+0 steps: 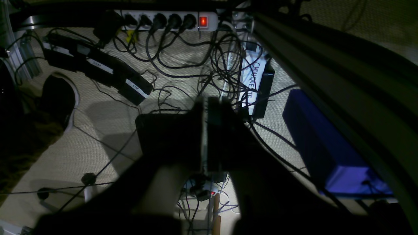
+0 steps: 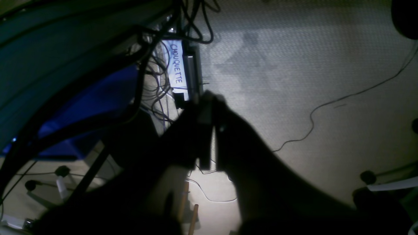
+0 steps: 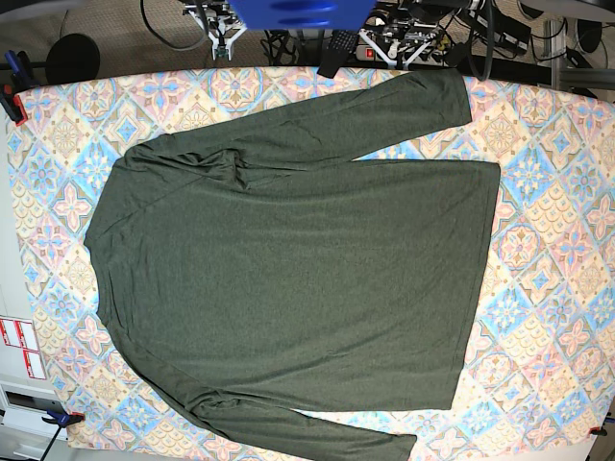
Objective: Fold the T-shirt properly
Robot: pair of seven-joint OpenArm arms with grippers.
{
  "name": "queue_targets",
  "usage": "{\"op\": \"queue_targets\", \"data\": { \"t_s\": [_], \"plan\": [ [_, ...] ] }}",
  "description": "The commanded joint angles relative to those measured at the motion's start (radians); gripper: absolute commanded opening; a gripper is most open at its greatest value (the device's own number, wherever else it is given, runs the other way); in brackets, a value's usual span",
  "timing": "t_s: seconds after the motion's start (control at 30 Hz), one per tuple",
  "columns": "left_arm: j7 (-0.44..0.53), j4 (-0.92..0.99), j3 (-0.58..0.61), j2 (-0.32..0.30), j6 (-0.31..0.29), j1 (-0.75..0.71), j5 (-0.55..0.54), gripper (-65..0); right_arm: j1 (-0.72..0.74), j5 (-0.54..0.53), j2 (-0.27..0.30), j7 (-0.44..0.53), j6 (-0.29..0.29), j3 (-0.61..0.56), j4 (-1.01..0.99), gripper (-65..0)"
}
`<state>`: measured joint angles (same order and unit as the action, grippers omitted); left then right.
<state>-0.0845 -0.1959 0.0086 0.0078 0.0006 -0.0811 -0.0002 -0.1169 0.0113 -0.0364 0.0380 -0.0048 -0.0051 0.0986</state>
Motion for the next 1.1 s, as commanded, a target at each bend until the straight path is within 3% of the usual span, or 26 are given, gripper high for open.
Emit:
{"op": "queue_targets", "data": {
  "t_s": [0.0,0.8,1.07],
  "plan": [
    [0.007,-0.004,-0.003,0.001,0.003,-0.009,-0.004,-65.0,-0.007,-0.007,-0.004,0.006,0.002,-0.002,0.000,-65.0],
    [0.009,-0.004,-0.003,-0.010,0.003,-0.058,0.002,-65.0,-0.010,-0.007,-0.001,0.006,0.002,-0.002,0.000,-65.0],
    [0.038,-0.006,-0.005,-0.067,0.003,-0.125,-0.005,-65.0,-0.112,-0.006,0.026,0.010,0.002,-0.002,0.066,-65.0]
  ]
}}
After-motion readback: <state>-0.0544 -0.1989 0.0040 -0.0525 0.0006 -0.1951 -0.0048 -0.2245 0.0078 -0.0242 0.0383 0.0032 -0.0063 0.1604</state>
